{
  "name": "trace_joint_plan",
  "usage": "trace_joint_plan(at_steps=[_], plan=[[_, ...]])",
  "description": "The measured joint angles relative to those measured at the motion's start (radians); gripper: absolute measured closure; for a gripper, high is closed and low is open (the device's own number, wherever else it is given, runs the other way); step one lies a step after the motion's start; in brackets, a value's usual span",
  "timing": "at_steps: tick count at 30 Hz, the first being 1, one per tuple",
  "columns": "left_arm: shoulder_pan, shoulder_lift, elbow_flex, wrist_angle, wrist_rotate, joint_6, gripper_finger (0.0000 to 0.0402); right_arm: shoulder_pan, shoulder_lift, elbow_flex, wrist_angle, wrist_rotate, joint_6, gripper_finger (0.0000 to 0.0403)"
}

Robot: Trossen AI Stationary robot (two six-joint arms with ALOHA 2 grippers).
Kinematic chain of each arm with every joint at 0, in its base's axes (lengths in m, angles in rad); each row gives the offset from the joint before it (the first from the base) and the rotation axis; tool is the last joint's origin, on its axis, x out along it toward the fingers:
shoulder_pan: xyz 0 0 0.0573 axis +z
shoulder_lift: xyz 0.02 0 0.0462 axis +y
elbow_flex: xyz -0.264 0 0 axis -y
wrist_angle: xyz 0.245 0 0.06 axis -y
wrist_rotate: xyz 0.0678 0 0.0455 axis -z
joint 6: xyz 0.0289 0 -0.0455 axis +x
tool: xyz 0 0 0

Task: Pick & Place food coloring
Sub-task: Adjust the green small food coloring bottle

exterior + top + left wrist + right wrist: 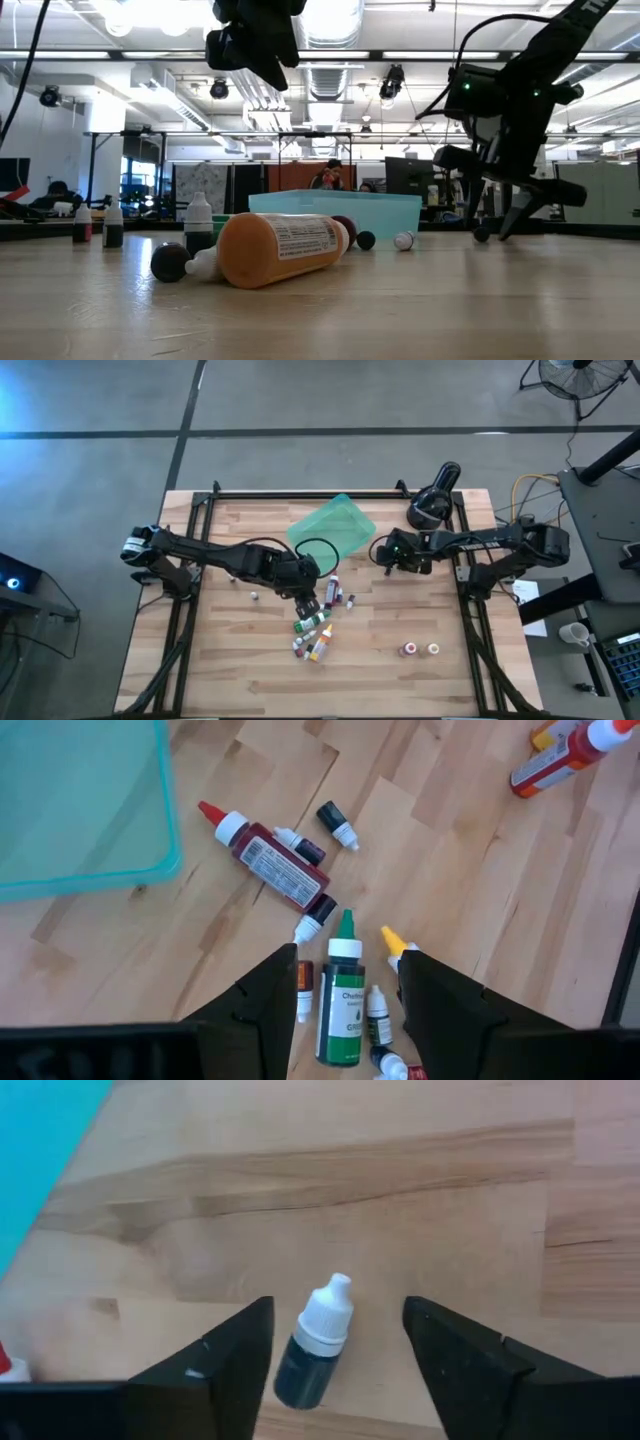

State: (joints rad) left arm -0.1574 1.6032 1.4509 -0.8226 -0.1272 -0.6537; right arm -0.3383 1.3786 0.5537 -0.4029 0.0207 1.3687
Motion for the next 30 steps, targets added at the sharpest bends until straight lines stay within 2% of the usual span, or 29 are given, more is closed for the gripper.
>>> trace_joint_plan(at_steps=[7, 21, 26, 30], plan=[[0.000, 0.000, 0.000, 0.000, 0.000, 0.000, 0.0255, -0.008, 0.011, -0.002, -0.011, 0.019, 0.039, 0.0248], [0.000, -0.001, 0.000, 0.000, 0.000, 0.006, 0.0255, -0.008, 0.022, -0.004, -0.012, 0.050, 0.087, 0.0312], [-0.001, -0.001, 0.000, 0.000, 0.000, 0.006, 0.0255, -0.008, -0.013, -0.006, -0.030, 0.065, -0.054, 0.0321], [-0.001, -0.001, 0.000, 0.001, 0.000, 0.006, 0.0255, -0.013, -0.081, -0.009, -0.039, 0.160, -0.305, 0.0321]])
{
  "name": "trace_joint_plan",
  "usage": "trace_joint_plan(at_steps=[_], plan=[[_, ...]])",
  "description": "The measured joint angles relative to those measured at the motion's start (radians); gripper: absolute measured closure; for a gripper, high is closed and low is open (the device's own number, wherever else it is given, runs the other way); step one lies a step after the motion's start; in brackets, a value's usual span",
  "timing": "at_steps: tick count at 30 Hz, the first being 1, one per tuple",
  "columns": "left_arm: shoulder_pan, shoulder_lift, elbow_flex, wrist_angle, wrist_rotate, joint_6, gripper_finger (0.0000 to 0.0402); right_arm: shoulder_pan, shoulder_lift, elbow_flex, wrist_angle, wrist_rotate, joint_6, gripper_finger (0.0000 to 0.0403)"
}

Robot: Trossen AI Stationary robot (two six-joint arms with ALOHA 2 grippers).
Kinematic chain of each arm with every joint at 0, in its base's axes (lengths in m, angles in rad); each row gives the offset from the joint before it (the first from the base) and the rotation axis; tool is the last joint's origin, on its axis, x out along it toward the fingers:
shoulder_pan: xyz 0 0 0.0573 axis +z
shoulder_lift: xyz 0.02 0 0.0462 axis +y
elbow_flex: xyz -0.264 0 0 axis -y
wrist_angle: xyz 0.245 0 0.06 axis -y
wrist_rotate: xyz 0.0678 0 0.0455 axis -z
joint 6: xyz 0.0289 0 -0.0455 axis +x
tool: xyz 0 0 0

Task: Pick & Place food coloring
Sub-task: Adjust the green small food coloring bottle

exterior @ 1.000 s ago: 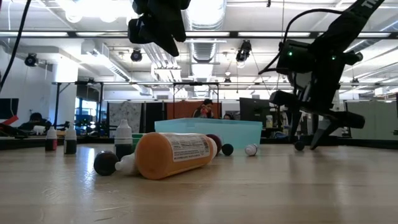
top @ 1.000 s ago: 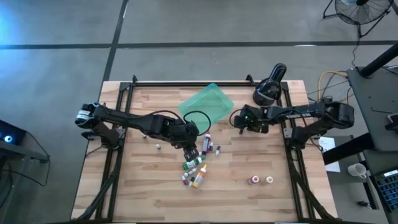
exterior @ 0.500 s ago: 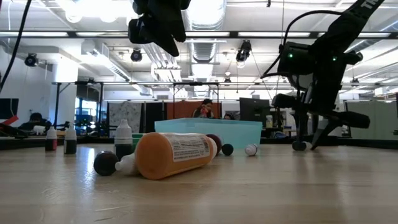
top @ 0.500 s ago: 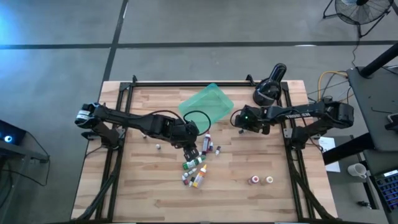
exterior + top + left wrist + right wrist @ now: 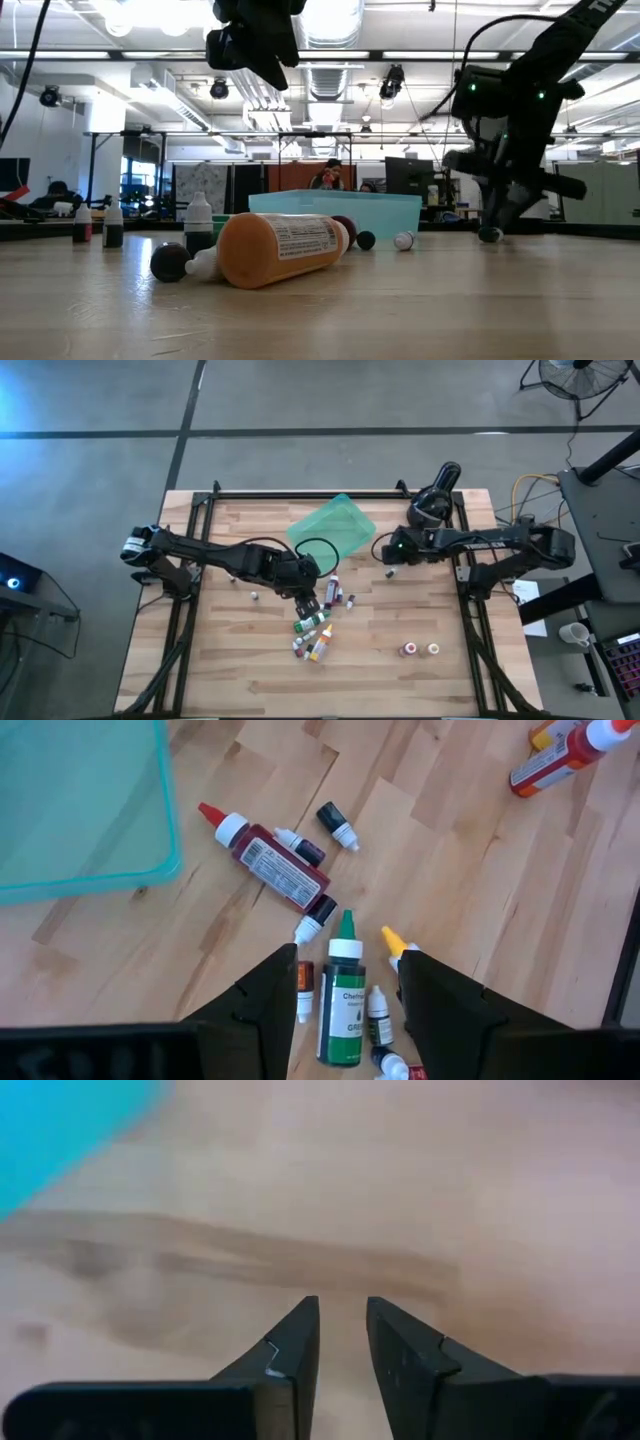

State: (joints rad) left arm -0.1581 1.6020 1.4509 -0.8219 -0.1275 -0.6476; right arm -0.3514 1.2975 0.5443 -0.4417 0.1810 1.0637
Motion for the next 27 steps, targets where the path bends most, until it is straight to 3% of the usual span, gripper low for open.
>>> trace_joint_plan(at_steps=[3, 10, 17, 23, 27], plan=[[0.000, 0.000, 0.000, 0.000, 0.000, 0.000, 0.0255, 0.005, -0.042, 0.002, -0.002, -0.052, -0.277, 0.0321], [0.000, 0.000, 0.000, 0.000, 0.000, 0.000, 0.0255, 0.059, -0.085, 0.022, -0.052, -0.177, -0.700, 0.0321], [0.001, 0.000, 0.000, 0.001, 0.000, 0.000, 0.0255, 0.117, 0.007, 0.130, -0.256, 0.003, -1.158, 0.0321], [0.001, 0.000, 0.000, 0.010, 0.000, 0.001, 0.0255, 0.117, 0.126, 0.221, -0.346, 0.002, -1.428, 0.0319], [0.001, 0.000, 0.000, 0.024, -0.001, 0.001, 0.0255, 0.118, 0.211, 0.248, -0.383, 0.002, -1.540, 0.0297]])
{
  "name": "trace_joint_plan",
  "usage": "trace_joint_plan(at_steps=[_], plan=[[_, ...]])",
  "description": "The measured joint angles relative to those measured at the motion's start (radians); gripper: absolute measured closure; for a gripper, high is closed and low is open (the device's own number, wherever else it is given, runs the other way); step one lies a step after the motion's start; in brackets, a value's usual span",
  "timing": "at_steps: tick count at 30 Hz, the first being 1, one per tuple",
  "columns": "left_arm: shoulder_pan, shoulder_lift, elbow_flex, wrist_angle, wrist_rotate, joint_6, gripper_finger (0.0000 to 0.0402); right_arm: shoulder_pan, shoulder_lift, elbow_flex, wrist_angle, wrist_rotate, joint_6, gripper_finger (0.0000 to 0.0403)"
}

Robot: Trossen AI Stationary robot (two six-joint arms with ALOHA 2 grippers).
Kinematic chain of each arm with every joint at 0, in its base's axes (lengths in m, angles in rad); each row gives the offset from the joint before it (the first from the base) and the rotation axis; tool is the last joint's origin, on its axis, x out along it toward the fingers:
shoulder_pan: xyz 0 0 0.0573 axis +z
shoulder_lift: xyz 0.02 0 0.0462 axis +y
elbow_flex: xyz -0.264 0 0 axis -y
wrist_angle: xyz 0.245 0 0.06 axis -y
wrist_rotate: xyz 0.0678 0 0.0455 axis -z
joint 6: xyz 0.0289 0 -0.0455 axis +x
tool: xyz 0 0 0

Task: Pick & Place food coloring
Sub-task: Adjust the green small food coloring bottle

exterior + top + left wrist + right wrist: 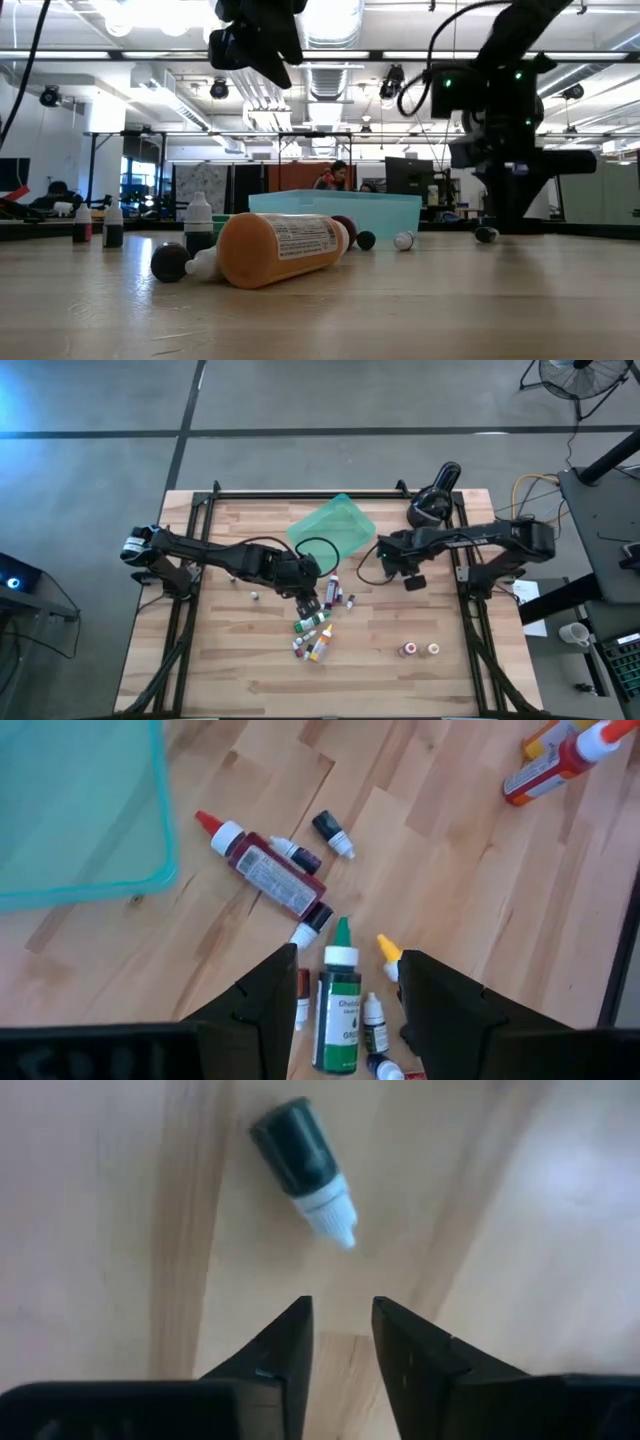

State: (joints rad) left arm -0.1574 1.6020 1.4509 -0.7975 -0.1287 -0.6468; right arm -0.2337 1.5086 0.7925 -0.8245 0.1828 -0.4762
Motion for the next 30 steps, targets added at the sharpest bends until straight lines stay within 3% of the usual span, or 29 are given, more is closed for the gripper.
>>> trace_joint_plan(at_steps=[6, 11, 19, 30], plan=[[0.000, 0.000, 0.000, 0.019, -0.002, 0.000, 0.0255, 0.000, 0.070, 0.034, 0.007, 0.004, -0.074, 0.0245], [0.000, 0.000, 0.000, 0.020, -0.002, 0.000, 0.0255, 0.001, 0.064, 0.051, 0.020, 0.017, -0.130, 0.0228], [0.000, 0.000, 0.000, 0.021, -0.003, 0.000, 0.0255, 0.005, 0.067, 0.049, 0.022, -0.078, -0.190, 0.0245], [0.000, 0.000, 0.000, 0.029, -0.003, -0.009, 0.0255, 0.007, 0.125, 0.047, 0.069, -0.077, -0.212, 0.0273]])
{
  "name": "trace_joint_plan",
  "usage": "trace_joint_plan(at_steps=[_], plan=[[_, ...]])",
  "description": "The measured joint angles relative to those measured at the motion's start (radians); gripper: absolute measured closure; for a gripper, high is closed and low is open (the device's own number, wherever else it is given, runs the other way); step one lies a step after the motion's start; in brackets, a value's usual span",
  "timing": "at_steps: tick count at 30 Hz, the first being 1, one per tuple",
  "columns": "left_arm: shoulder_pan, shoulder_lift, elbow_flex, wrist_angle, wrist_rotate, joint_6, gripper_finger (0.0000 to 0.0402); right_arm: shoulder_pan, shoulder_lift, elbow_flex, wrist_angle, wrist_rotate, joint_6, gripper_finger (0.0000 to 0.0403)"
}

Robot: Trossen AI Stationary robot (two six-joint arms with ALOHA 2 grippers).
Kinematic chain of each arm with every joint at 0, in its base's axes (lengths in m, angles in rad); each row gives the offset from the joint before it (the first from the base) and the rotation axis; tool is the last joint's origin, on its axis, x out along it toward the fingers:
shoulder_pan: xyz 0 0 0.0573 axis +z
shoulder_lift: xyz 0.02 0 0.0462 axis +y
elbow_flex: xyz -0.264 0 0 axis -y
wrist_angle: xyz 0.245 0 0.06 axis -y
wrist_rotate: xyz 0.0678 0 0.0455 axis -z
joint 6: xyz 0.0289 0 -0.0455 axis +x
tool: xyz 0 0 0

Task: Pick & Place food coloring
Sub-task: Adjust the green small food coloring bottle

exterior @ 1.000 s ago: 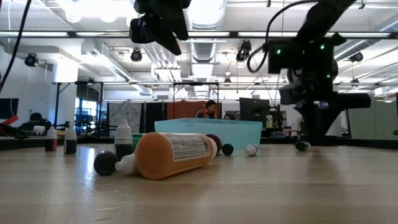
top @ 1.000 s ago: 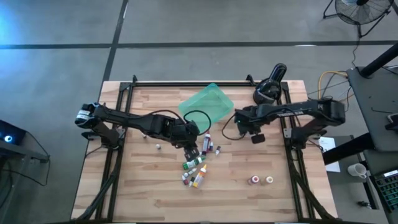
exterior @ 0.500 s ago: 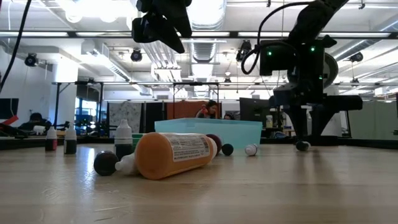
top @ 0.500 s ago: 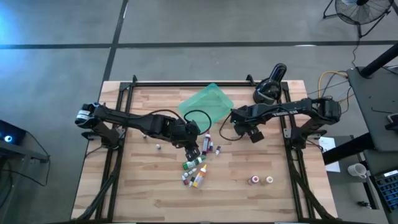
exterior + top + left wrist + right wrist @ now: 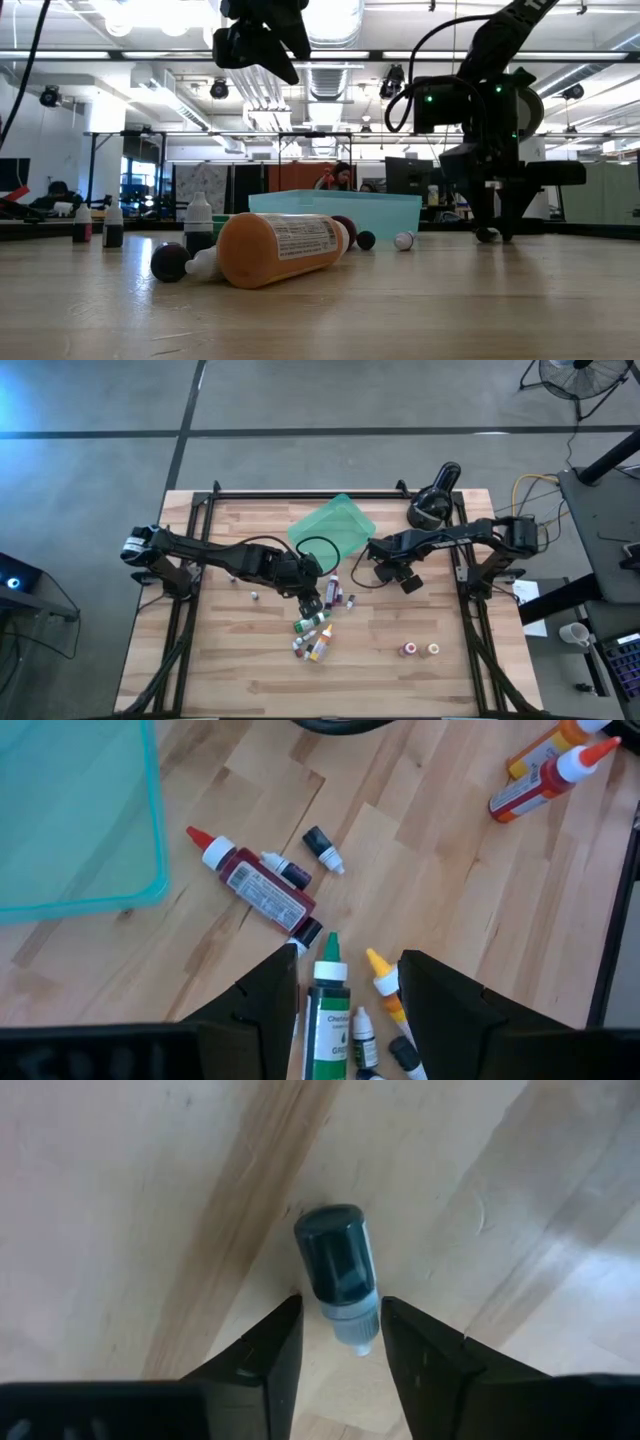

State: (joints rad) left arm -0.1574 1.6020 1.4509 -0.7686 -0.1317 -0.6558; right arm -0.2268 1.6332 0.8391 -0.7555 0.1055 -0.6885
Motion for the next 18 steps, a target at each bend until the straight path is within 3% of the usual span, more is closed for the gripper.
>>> trace_joint_plan(at_steps=[13, 18], plan=[[0.000, 0.000, 0.000, 0.009, 0.000, -0.018, 0.0255, 0.000, 0.002, 0.015, -0.023, 0.048, -0.011, 0.0326], [0.000, 0.000, 0.000, 0.011, 0.000, -0.018, 0.0255, -0.003, 0.007, 0.059, -0.212, 0.083, 0.208, 0.0350]])
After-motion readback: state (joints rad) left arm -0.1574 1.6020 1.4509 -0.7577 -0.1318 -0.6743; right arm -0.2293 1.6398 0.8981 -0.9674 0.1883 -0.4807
